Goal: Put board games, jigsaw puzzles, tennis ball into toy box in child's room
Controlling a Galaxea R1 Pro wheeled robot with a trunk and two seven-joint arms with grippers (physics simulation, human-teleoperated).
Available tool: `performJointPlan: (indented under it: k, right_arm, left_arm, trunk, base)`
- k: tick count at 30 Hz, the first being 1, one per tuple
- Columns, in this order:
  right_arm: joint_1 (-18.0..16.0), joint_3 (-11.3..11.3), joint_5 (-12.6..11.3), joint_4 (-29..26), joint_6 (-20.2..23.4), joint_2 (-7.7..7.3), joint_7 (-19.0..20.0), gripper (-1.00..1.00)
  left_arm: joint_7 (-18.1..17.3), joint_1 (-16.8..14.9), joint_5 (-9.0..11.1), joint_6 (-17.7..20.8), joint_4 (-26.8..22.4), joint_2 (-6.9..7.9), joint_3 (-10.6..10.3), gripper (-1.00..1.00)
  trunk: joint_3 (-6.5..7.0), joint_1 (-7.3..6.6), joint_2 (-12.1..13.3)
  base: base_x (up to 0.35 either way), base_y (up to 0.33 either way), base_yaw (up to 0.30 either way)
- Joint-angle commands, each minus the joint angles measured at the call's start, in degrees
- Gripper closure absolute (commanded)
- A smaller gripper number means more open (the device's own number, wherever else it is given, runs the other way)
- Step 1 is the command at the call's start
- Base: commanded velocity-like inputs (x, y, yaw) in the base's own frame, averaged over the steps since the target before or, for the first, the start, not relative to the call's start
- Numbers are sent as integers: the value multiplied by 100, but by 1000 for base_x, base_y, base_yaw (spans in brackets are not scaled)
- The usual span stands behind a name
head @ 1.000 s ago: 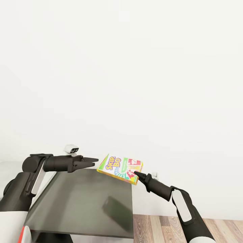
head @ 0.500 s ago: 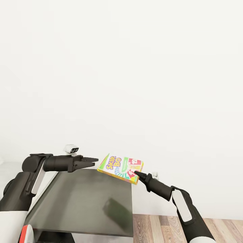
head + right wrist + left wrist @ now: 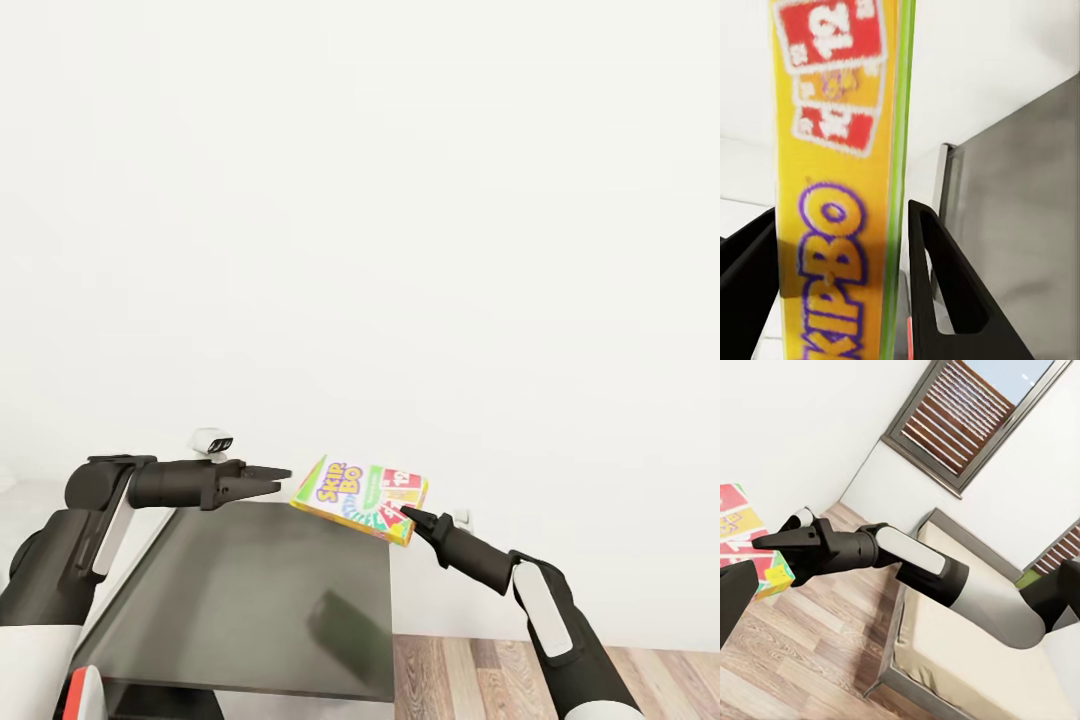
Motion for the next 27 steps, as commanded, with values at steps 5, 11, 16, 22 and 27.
performJointPlan:
  k: [5,11,16,22,27]
  right_arm:
    - [-6,-41,22,-30,21,-12,-50,100]
    - [-6,-35,18,-29,33,-4,-29,100]
    - [-6,-39,21,-12,22,14,-46,100]
    - [-6,-52,52,6,3,30,-57,100]
    - [-6,-61,37,4,1,6,-58,100]
  left_arm:
    - [-21,-5,-2,61,-1,1,-1,-100]
    - [-21,-5,-2,61,-1,0,-1,-100]
    - [-21,-5,-2,61,-1,0,-3,-100]
    - [-21,-5,-9,61,-1,-6,-14,-100]
    - [-21,-10,-62,61,-1,-3,-4,-100]
  trunk:
    - [80,-108,193]
    - [187,-240,434]
    - [277,-350,634]
    - [385,-482,875]
    - [475,-591,1076]
  base:
    - [0,0,0]
    - [0,0,0]
    - [0,0,0]
    - [0,0,0]
    - [0,0,0]
